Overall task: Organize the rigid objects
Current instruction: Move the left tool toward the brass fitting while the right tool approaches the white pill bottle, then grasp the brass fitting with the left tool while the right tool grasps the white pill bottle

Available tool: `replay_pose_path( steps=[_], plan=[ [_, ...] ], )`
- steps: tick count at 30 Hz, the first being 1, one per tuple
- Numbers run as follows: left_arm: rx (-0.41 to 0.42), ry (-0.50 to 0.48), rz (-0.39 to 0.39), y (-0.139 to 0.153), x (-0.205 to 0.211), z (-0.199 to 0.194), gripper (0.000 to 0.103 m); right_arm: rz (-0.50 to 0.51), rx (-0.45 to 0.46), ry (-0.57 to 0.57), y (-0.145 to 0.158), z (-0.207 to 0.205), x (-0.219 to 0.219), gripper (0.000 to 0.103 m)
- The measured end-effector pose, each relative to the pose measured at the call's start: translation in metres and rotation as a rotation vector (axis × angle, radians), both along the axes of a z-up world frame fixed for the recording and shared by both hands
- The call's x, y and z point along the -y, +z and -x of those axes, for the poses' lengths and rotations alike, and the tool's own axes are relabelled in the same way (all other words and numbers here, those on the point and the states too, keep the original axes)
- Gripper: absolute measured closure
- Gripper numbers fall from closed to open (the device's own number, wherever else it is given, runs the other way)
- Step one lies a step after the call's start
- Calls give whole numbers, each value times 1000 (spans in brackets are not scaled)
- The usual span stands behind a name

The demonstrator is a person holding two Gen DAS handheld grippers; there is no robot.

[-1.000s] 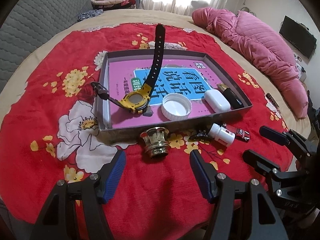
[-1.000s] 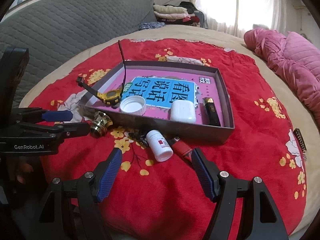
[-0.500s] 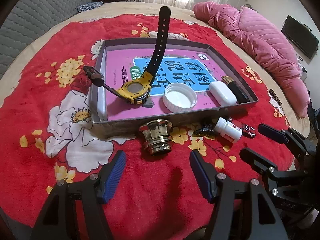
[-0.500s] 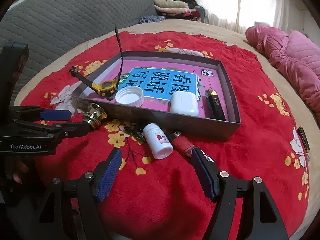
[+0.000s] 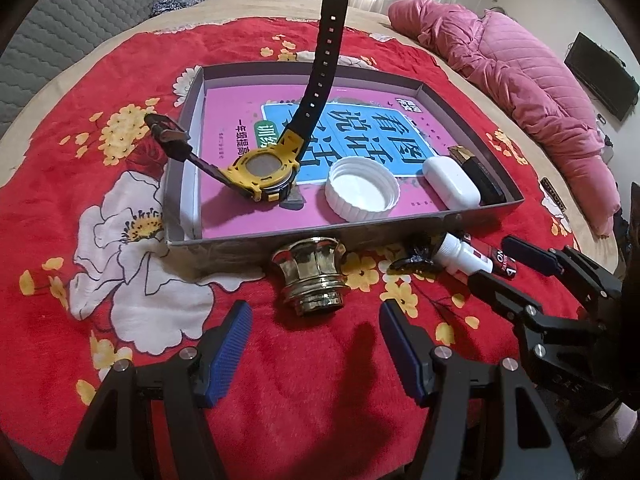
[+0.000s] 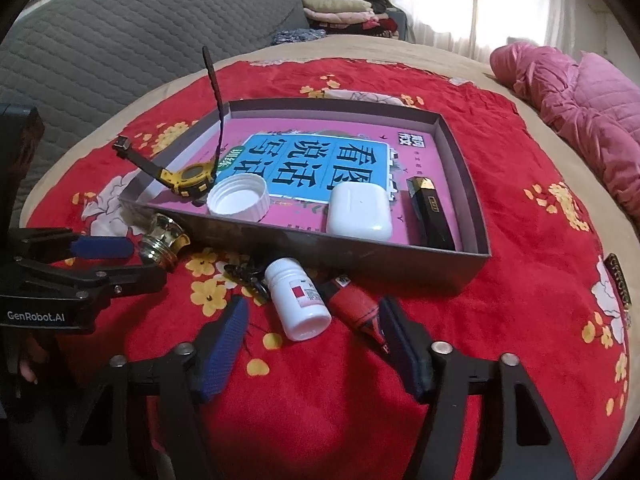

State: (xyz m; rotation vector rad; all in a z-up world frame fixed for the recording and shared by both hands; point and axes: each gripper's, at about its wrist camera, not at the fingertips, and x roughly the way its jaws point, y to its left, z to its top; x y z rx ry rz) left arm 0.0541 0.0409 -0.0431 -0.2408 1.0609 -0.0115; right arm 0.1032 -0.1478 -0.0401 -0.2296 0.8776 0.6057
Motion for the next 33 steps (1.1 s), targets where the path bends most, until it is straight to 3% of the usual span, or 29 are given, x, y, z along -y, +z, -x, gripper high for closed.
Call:
replay_pose_path(
  steps=[16,33],
  plan=[
    [-8,4,20,-7,-1,-8,38,-9,-70,83,-16,-2,-14,70],
    [2,11,37,-10,-5,-15,38,-36,-93,52,-24,-12,-17,72]
  ],
)
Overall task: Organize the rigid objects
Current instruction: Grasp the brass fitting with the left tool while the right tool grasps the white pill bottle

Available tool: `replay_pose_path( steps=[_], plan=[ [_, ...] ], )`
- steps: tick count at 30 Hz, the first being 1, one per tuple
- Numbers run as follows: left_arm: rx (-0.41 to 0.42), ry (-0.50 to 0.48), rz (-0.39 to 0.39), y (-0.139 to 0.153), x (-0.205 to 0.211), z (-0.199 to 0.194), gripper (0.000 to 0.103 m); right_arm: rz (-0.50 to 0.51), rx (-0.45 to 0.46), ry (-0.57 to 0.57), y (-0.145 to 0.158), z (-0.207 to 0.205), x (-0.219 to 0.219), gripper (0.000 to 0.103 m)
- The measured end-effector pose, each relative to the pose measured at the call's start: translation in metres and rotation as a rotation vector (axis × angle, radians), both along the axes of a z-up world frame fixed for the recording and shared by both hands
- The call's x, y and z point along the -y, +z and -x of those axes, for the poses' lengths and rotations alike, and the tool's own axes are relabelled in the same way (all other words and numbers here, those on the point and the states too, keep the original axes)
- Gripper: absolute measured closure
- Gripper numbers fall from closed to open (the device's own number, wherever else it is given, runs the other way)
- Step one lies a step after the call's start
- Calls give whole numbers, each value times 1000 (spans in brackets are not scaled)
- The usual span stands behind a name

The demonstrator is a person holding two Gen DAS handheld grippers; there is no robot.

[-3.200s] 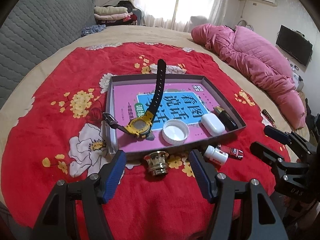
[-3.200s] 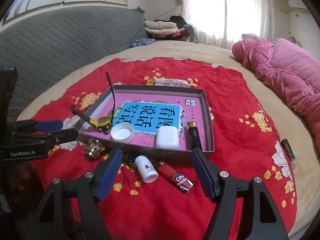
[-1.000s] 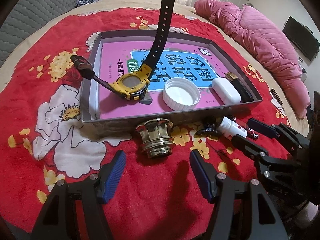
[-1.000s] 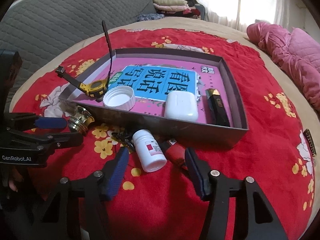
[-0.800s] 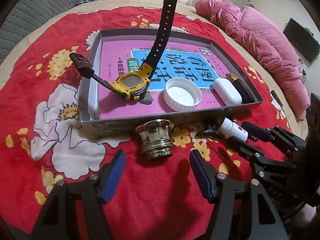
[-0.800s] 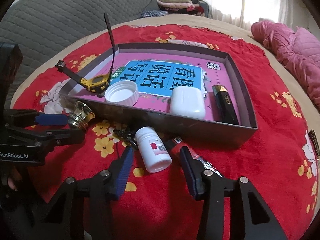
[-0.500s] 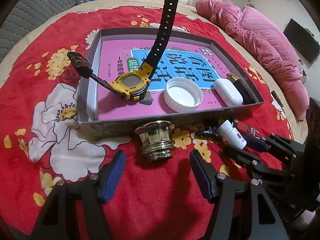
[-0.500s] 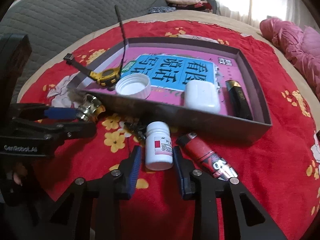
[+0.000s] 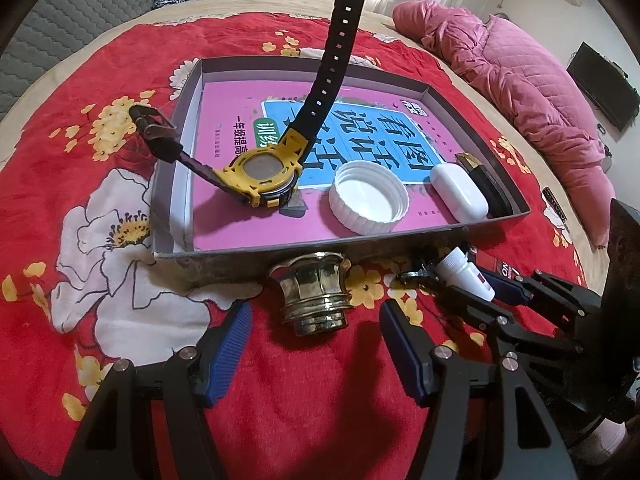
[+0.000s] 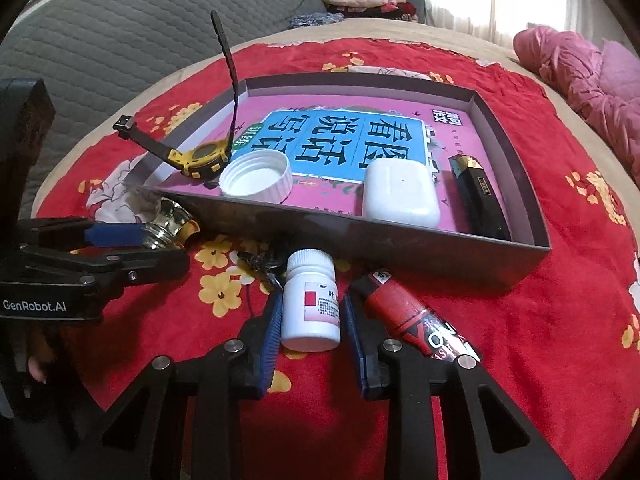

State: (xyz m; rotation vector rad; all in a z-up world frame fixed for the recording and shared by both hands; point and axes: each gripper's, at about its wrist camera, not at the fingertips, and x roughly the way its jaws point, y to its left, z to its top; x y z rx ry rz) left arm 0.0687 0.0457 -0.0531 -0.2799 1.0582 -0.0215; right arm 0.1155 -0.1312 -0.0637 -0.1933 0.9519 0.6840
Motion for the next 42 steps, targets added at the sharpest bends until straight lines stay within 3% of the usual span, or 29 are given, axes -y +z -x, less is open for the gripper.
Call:
replay_pose_path(
  steps=[11,19,42],
  plan=[
    [15,-9,-18,-1,3,-4,38,-19,-16,-13,-4,-5,0,75],
    [17,0,-16,-5,0,-11,60,-36,-23,-21,-3,-4,3,75],
    [44,-39,28,0,6,-5,66,-81,-43,-49,4,1,15,75]
  ],
)
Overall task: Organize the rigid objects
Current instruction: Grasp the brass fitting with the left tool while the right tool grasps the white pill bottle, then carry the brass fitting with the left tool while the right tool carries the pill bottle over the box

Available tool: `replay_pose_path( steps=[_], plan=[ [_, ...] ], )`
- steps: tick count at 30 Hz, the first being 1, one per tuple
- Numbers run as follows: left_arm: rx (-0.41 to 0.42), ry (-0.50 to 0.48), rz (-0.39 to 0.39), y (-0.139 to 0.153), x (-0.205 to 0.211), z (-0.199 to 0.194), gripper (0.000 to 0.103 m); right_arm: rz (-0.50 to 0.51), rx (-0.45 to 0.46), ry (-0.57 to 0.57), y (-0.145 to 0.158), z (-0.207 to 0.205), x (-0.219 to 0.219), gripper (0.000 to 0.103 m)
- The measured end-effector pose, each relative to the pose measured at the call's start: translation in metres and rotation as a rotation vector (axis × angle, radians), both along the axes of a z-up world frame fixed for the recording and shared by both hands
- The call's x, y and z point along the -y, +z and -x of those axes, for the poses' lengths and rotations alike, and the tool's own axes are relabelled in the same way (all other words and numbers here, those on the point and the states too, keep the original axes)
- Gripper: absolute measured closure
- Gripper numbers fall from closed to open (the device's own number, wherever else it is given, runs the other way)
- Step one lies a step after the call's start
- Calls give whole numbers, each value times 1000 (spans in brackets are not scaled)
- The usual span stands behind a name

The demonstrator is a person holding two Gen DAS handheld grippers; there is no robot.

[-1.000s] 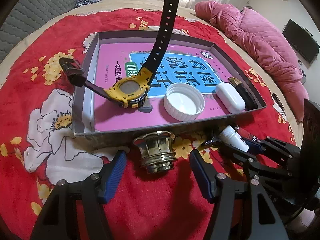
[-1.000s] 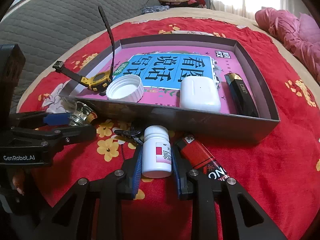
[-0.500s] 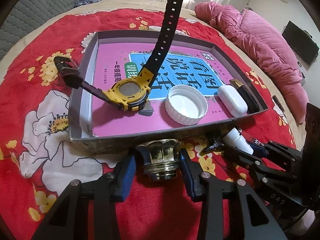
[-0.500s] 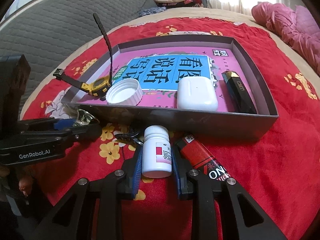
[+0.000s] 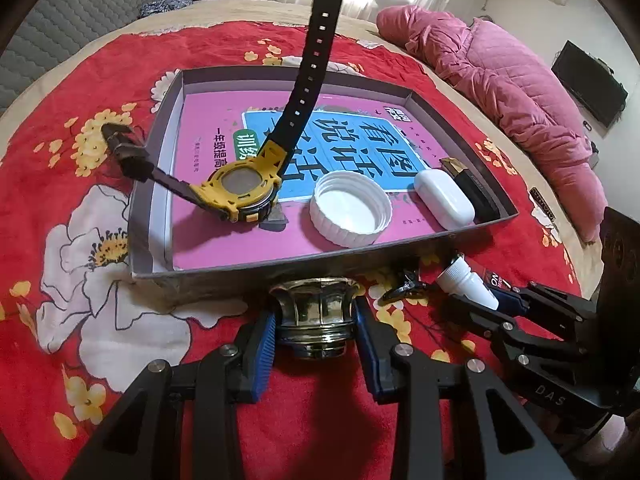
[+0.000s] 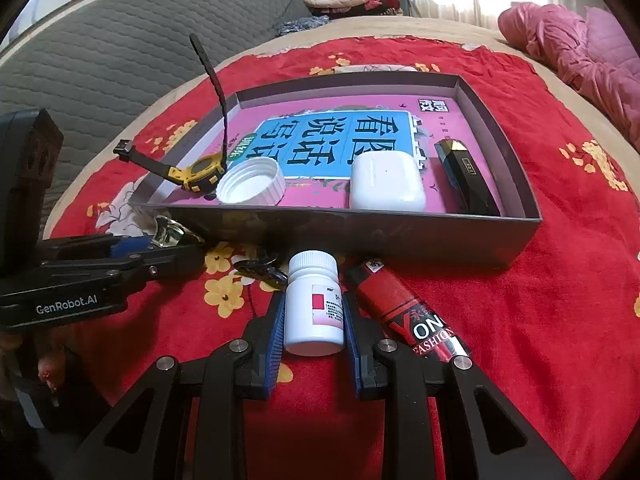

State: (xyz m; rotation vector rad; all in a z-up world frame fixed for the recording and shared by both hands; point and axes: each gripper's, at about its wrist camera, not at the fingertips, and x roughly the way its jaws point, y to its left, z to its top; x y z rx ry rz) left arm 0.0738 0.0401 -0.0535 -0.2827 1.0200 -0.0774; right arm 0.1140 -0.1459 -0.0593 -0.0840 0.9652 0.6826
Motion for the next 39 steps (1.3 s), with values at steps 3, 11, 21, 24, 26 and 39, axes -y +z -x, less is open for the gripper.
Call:
replay_pose_path(
  steps=[3,11,21,24,26,39],
  plan=[
    [4,6,3,1,-4,2,66,-4,4,1,2,2,1,75],
    [30,2,3,12,-5,11,66,-26,11,-13,10,5,6,75],
    [99,5,-12,29,-8,24,66,-56,23,-19,20,9,11,75],
    [117,16,-12,35,-9,24,66,-64,31,-18,24,11,12,75],
    [130,27,-12,37,-11,24,66,-68,38,-16,26,12,12,75],
    [196,64,-11,46,-23,22,66,-109,94,-41,46,14,16,75]
  ],
)
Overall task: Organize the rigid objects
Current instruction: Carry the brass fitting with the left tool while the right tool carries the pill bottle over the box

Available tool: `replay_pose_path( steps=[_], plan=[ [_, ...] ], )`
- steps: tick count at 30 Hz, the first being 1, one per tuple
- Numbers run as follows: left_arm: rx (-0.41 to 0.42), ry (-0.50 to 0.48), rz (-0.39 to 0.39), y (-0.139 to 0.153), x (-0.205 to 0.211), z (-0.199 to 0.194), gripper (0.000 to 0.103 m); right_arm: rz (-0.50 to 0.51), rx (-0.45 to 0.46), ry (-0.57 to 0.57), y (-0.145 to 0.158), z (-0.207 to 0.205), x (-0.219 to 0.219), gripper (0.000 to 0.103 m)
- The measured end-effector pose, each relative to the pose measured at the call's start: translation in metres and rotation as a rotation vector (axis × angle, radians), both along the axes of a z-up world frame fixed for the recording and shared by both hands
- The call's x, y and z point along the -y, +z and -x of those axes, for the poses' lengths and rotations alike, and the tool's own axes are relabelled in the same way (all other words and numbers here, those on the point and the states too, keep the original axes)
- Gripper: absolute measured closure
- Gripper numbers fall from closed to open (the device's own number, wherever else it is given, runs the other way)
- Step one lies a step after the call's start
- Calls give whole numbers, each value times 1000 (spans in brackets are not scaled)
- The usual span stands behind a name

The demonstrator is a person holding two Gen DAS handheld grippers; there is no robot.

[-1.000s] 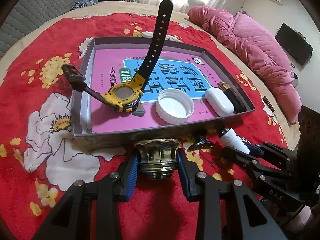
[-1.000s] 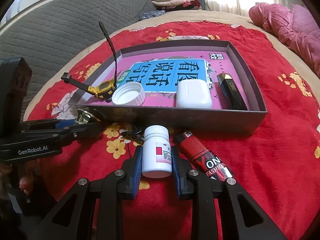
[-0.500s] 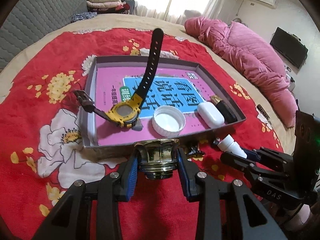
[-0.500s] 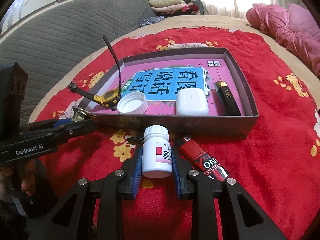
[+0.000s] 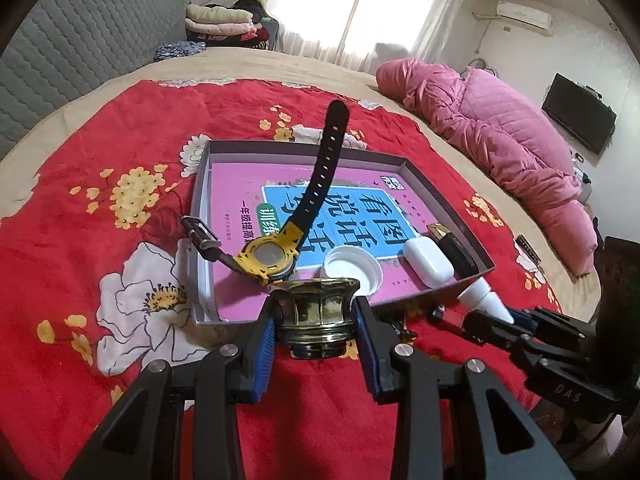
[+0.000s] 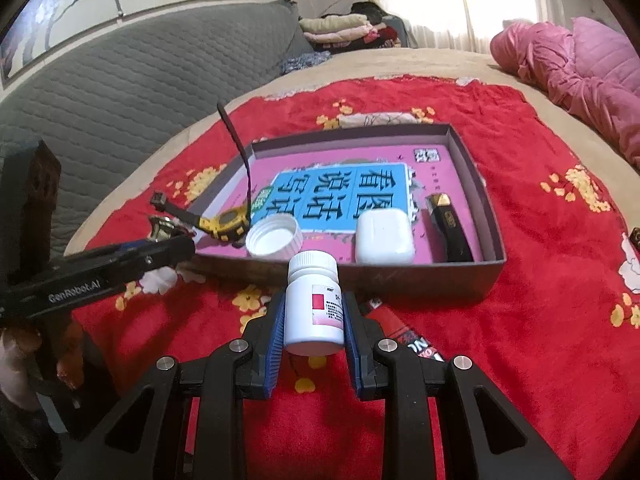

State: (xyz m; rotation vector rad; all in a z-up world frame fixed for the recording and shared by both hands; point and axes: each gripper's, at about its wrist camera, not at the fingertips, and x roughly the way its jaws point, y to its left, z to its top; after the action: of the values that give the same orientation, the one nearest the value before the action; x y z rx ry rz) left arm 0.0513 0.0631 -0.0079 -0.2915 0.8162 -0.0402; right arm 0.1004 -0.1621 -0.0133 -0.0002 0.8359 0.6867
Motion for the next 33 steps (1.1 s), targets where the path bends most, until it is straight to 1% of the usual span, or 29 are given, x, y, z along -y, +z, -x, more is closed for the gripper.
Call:
replay_pose_path(
  steps=[3,7,19,33],
  plan=[
    [15,10,6,1,-4,-1,66,-6,12,-12,4,-2,1,75],
    [42,27,-6,3,-8,-4,66,-8,31,-28,9,-4,2,75],
    [56,37,6,4,-14,-7,66,12,68,-32,19,-6,-6,75],
    [42,45,18,0,-17,-14,66,2,99,-64,32,-17,-9,75]
  ],
)
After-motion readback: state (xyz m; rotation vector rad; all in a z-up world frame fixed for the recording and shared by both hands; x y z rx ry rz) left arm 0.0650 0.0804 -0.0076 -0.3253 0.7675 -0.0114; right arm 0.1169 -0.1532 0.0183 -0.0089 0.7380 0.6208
